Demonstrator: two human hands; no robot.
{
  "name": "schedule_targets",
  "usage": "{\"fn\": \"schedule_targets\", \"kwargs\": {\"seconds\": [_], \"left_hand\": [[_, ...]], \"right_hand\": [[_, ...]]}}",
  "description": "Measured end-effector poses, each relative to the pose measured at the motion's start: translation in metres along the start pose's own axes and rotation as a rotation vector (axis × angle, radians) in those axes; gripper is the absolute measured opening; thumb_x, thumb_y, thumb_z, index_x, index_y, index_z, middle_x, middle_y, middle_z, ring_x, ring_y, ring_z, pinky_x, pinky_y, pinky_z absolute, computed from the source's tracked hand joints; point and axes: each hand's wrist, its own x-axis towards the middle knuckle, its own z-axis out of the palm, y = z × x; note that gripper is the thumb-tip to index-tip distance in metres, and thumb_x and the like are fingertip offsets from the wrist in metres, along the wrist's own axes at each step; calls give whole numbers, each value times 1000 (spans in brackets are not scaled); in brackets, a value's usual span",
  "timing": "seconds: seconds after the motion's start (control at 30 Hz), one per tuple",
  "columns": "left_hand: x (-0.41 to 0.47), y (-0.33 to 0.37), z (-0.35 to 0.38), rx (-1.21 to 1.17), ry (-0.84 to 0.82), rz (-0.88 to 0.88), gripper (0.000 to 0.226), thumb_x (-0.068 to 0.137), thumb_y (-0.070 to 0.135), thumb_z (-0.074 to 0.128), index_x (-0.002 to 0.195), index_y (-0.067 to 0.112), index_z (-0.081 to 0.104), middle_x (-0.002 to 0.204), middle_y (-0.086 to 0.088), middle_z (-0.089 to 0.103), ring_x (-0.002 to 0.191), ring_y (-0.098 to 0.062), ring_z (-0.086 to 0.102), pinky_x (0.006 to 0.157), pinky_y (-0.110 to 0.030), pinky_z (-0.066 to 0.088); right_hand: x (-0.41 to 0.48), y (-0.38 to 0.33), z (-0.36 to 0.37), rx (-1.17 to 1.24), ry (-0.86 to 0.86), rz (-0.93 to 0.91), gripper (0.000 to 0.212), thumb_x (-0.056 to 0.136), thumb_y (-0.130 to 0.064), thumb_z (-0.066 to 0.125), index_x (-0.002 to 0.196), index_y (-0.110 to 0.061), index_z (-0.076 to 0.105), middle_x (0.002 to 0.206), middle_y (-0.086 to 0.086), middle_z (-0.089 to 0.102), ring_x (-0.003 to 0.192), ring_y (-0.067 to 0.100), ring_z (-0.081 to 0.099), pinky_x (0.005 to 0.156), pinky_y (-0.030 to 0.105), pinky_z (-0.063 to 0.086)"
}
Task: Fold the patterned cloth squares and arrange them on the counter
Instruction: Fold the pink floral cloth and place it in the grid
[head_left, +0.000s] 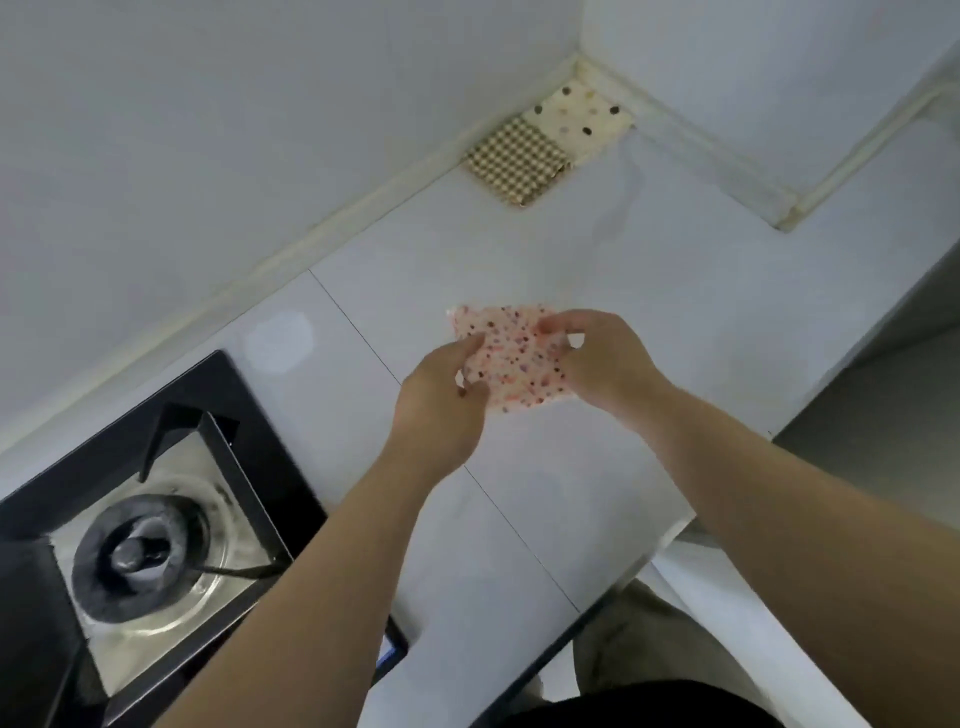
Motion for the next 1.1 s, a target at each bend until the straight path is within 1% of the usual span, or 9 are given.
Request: {"fn": "schedule_targets", "kwargs": {"seconds": [0.07,0.17,0.27,0.33,0.43,0.53,0.7,0.9,1.1], "left_hand": [[28,3,11,14,45,-43,54,99,13,56,148,34,47,142,9,56,119,-23,62,102,-45,53],[68,11,19,10,127,-57,58,98,13,55,151,31,43,147,7,51,123,-23,60,102,-46,52],[104,20,21,-36,207,-73,62,96,16,59,153,33,40,154,10,42,108,-4,64,99,-42,54],[119,22,23,52,269,-115,64,97,17,58,154,34,36,164,12,24,102,5,62,101,-39,52],[136,23,30,284,311,-162,65,98,10,50,157,31,31,168,14,7,145,-14,35,116,-39,38],[151,25,37,466,248,-32,64,99,8,48,158,26,31,168,9,16,152,-18,19,123,-37,23],[177,14,38,517,140,-14,55,105,18,42,158,24,30,168,10,18,155,-9,10,127,-32,9],[206,13,17,560,147,0,60,102,12,45,158,25,30,167,12,17,155,-7,8,126,-29,6],[226,11,-3,526,132,-2,62,101,8,44,158,26,29,167,14,16,154,-4,7,126,-28,3]], "right_hand": [[41,-3,1,-94,-59,-44,31,102,-15,49,121,-25,71,137,-2,60,120,21,60,88,27,51],[102,-14,-2,-193,-113,-211,33,100,-10,51,125,-21,69,134,-1,63,118,20,61,87,21,45],[156,-29,-5,-274,-92,-406,44,94,-2,54,132,-21,64,135,2,63,115,23,63,96,26,46],[180,-30,-4,-419,-29,-531,47,93,-3,56,138,-17,60,140,8,57,118,30,58,101,38,48],[197,-20,2,-609,-6,-660,43,89,-5,59,131,-11,64,139,14,55,116,41,54,93,53,50],[200,-3,11,-648,-49,-788,32,87,-8,60,116,-11,73,123,10,67,102,40,60,80,50,55],[203,1,24,-711,-42,-780,29,91,-18,57,115,-12,72,121,8,68,102,37,59,76,46,54],[224,-22,33,-743,-96,-738,39,94,-16,54,130,-13,66,138,10,61,124,34,54,90,48,50],[237,-45,37,-789,-112,-697,43,97,-16,49,138,-14,60,146,7,55,132,30,48,103,44,41]]}}
